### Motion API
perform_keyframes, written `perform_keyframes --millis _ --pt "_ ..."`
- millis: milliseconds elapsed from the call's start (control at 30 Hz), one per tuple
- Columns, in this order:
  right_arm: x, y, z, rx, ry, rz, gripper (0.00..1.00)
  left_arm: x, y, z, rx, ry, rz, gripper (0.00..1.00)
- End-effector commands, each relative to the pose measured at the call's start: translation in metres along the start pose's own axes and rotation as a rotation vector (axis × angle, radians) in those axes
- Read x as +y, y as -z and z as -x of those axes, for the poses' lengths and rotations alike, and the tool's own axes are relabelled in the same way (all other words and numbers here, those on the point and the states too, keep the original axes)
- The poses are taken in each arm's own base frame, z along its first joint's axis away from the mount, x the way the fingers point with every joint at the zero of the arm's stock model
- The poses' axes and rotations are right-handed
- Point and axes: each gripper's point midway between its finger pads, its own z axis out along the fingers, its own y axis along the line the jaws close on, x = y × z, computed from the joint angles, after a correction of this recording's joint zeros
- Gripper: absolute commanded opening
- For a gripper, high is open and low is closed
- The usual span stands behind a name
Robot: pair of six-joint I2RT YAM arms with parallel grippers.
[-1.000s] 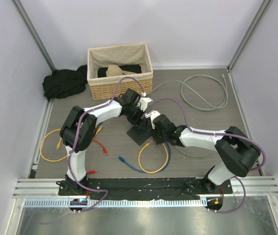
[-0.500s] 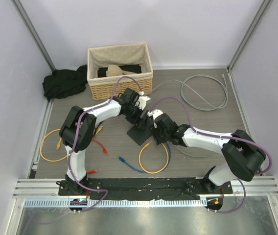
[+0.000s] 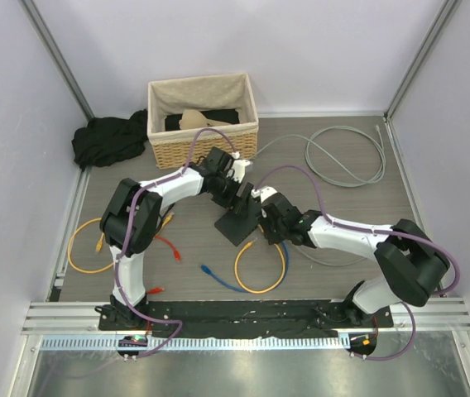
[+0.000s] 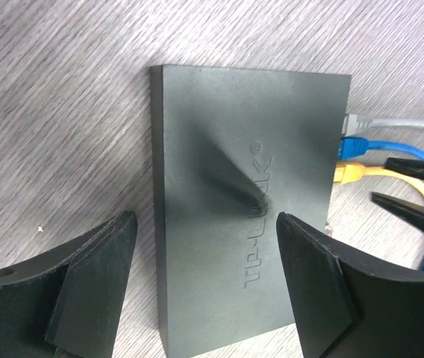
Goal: Insert the plug into the switch port
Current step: Insert the connector into the switch port.
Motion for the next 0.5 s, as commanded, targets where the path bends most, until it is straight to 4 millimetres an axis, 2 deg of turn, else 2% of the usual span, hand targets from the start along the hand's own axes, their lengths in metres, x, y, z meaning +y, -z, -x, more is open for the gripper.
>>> perform_keyframes --millis 0,367,467 --pt "-0.002 -0.007 0.01 -0.015 -0.031 -0.011 0.31 -0.005 0.004 0.026 -0.069 -0.004 -0.03 0.81" --pt "-0.002 -0.021 0.001 0.061 -0.035 -0.022 0.31 -0.007 -0.008 0.027 -0.045 -0.011 -0.074 0.81" --pt "0.001 -0.021 0.001 0.066 -0.025 -0.001 0.23 -0.008 -0.013 0.024 -0.026 -0.01 -0.095 0.82"
